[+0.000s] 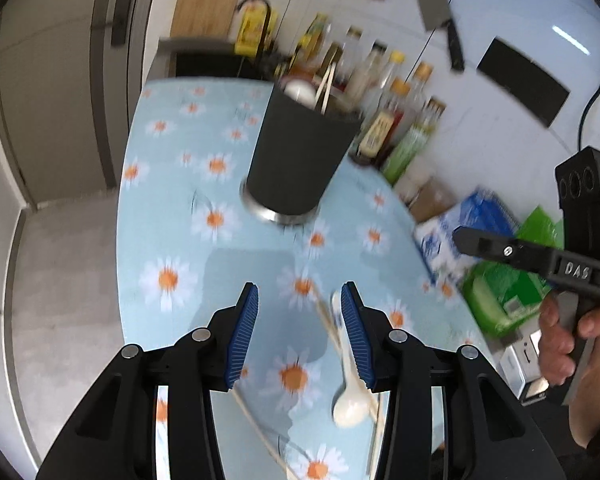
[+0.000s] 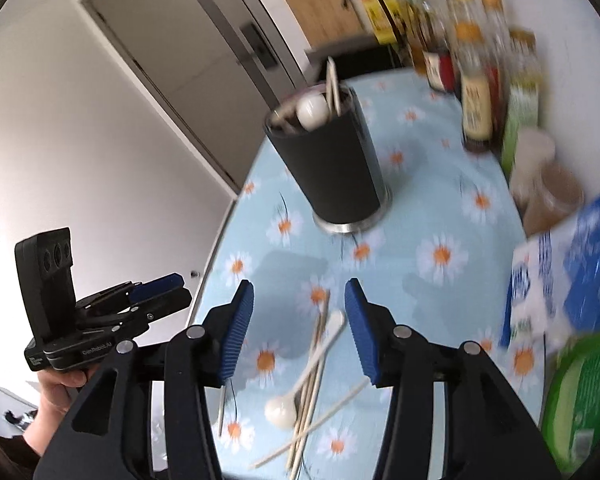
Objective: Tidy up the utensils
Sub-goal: 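Move both open grippers back toward the remaining utensils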
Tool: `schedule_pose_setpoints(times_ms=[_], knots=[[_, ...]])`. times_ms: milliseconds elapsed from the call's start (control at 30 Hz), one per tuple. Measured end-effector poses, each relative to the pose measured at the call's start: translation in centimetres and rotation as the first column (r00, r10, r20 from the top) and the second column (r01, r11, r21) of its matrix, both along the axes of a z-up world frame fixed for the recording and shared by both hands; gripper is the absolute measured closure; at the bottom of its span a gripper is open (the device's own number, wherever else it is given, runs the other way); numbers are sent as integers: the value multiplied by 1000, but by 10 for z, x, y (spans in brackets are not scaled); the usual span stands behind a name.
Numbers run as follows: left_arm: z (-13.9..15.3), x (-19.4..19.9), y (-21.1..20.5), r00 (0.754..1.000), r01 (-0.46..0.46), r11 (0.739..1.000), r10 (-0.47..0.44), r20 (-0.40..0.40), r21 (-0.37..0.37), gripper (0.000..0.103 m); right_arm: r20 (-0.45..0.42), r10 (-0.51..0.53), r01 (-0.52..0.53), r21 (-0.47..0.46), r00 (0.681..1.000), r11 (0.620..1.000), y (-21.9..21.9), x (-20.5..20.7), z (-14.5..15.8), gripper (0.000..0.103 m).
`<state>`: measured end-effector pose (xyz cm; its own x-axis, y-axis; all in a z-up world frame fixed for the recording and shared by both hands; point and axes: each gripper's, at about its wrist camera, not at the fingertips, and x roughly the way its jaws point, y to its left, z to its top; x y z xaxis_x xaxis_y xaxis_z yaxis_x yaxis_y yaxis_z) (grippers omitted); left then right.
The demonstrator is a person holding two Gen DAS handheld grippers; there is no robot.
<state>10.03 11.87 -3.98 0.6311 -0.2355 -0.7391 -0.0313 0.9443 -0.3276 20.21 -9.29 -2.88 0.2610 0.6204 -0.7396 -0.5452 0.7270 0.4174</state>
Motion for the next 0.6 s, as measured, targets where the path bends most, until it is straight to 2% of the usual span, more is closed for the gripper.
schedule_pose_setpoints(times_ms=[200, 367, 467, 600], knots=[[-26, -7, -2, 994, -8, 1000, 6, -108, -21, 61, -126, -11, 4, -55, 992, 998, -3, -7, -28, 55], [-44, -11, -4, 982, -17, 1000, 13, -191, -21, 61, -262, -60, 35, -99, 963, 994, -8, -9, -55, 55], [-61, -14, 0, 966, -47, 998, 33, -258, -49, 61, -368, -104, 54, -142, 924, 988, -9, -8, -75, 56], [-73, -19, 3, 955, -67, 995, 44, -292, -69, 61, -484, -143, 64, -176, 863, 982, -9, -8, -100, 65]])
